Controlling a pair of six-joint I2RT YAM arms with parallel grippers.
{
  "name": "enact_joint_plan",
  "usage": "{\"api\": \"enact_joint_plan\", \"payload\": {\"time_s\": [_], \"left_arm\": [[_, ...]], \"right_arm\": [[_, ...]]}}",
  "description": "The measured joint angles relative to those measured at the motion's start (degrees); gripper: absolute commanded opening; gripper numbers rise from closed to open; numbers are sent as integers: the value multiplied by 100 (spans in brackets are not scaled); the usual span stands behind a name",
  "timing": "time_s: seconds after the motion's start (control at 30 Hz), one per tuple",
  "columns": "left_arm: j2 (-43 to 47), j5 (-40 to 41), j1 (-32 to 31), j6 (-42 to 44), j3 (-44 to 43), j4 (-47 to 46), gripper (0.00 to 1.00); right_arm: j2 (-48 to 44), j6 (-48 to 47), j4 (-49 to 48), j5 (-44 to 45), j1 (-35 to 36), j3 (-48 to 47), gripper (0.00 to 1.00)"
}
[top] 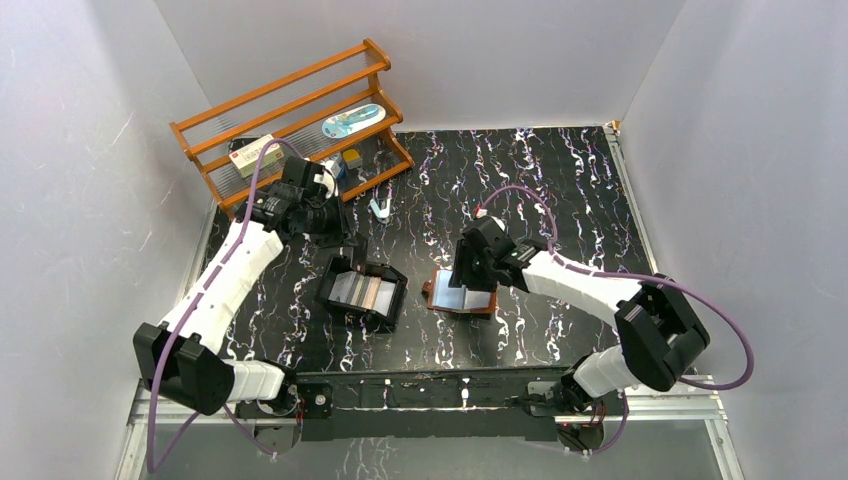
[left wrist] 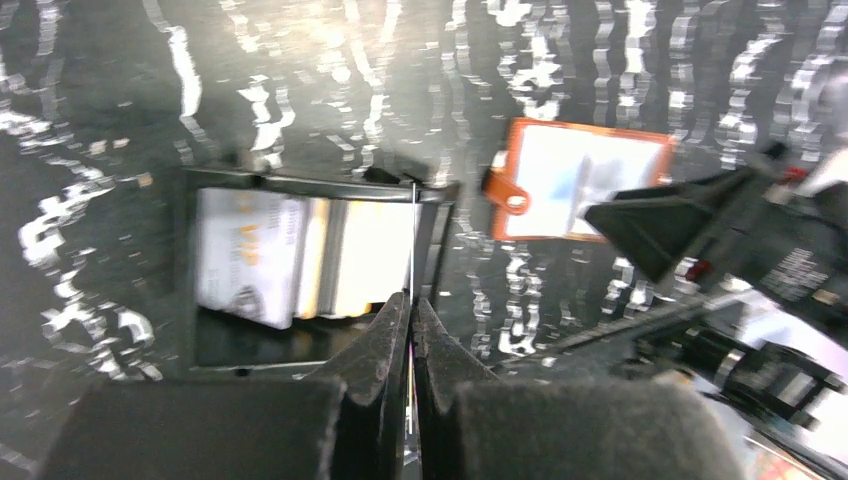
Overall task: Put the credit cards into the card holder
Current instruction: Pick up the credit card from the storage box, then insert the credit card into the card holder.
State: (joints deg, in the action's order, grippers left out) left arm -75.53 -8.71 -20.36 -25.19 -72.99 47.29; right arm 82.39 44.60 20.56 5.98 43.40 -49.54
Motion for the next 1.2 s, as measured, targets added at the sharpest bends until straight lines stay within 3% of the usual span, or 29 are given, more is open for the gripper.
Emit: {"api": "enact_joint_plan", "payload": {"time_s": [0.1, 0.3, 0.53, 0.93, 1.1, 1.2], "left_arm": [[94, -549, 0, -214, 39, -367, 0], [188, -1552, 0, -717, 321, -1257, 0], [369, -2430, 0, -1370, 1237, -2474, 0], [417, -3314, 0, -2562, 2260, -4555, 0], [417, -3528, 0, -2951, 2485, -5152, 0], [417, -3635, 0, -3067, 2487, -5386, 0]], "right_arm": [[-205, 2, -249, -208, -127, 240, 57], [-1117, 297, -1635, -1493, -761, 1467, 58], [-1626, 922, -3311, -2551, -1025, 1919, 59], [-1390, 2286, -5746, -3775, -1049, 2127, 63], [-1215, 2669, -6255, -3941, -1049, 2127, 50], [-1154, 2761, -6323, -3945, -1040, 2127, 47]]}}
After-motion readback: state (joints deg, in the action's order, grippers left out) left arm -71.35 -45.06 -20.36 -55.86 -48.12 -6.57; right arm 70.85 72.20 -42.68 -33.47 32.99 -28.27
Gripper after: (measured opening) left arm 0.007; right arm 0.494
